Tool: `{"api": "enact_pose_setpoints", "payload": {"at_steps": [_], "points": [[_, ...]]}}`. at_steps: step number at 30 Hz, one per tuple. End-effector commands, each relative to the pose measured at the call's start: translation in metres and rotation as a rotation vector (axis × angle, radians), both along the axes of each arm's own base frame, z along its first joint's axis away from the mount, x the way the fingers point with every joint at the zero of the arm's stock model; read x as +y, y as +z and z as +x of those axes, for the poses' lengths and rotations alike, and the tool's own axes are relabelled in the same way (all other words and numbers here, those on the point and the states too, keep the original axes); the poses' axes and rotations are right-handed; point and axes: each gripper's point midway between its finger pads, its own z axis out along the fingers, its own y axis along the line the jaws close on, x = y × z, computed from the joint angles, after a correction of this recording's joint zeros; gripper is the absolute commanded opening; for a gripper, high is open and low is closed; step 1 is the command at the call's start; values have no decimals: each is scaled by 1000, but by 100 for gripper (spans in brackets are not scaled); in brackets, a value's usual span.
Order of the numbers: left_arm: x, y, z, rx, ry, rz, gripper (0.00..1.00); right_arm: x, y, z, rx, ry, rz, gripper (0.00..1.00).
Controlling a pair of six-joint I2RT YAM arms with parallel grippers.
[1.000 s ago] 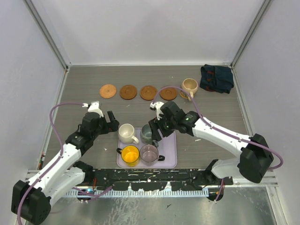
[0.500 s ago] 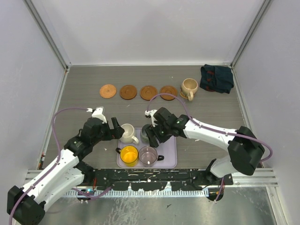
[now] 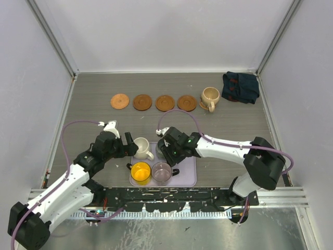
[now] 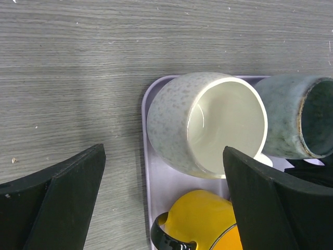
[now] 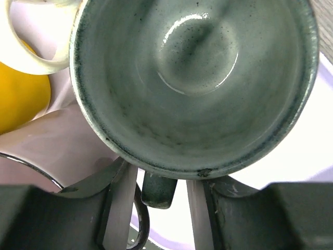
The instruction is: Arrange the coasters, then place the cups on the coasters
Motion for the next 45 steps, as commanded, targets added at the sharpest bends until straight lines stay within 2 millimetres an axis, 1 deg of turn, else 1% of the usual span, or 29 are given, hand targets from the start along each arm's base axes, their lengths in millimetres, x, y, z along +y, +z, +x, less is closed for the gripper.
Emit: {"api": "enact_pose_setpoints", "payload": {"at_steps": [1, 3, 5, 6, 7, 8, 9, 10, 13, 16, 20, 24, 27, 28, 29, 32, 35, 37, 39, 43, 45], "points": [[-5, 7, 9, -38, 2, -21, 96, 8, 12, 14, -81, -76, 5, 46], [-6, 6, 9, -37, 1, -21, 96, 8, 15, 16, -98, -92, 1, 44], [-6, 5, 9, -37, 2, -21, 96, 8, 17, 18, -115, -101, -4, 38], [-6, 5, 9, -36, 1, -19, 96, 8, 18, 18, -122, -104, -7, 34], [-6, 5, 9, -37, 1, -19, 96, 8, 19, 19, -128, -108, -8, 26], [-5, 5, 10, -38, 3, -19, 96, 9, 19, 20, -133, -107, -8, 13], [-5, 4, 10, -38, 3, -18, 96, 9, 20, 20, -139, -108, -9, 3], [-5, 4, 9, -37, 3, -17, 96, 9, 21, 21, -147, -109, -9, 1], [-4, 4, 9, -41, 8, -16, 96, 9, 24, 24, -177, -121, -10, 1], [-3, 5, 10, -47, 14, -14, 96, 8, 37, 33, -241, -147, 1, 1], [-2, 7, 12, -56, 19, -6, 97, 3, 64, 51, -354, -215, 18, 1], [-3, 10, 17, -71, 21, -10, 97, -5, 96, 75, -486, -318, 27, 1], [-5, 13, 20, -84, 25, -17, 97, -4, 116, 92, -555, -376, 21, 1], [-5, 14, 22, -90, 26, -18, 97, -4, 119, 99, -572, -391, 11, 1], [-5, 15, 23, -94, 27, -16, 97, -1, 127, 106, -588, -407, 19, 1], [-5, 17, 27, -105, 28, -5, 97, 2, 131, 124, -617, -428, 16, 1], [-4, 18, 32, -118, 33, 11, 97, -5, 129, 148, -627, -475, 34, 1], [-4, 19, 35, -127, 36, 20, 97, -13, 129, 168, -633, -514, 69, 1], [-3, 20, 38, -136, 41, 29, 97, -28, 132, 192, -645, -564, 90, 1], [-4, 22, 47, -151, 48, 40, 97, -53, 139, 234, -691, -635, 86, 1], [-5, 22, 51, -152, 54, 45, 97, -61, 135, 254, -691, -660, 76, 1]]}}
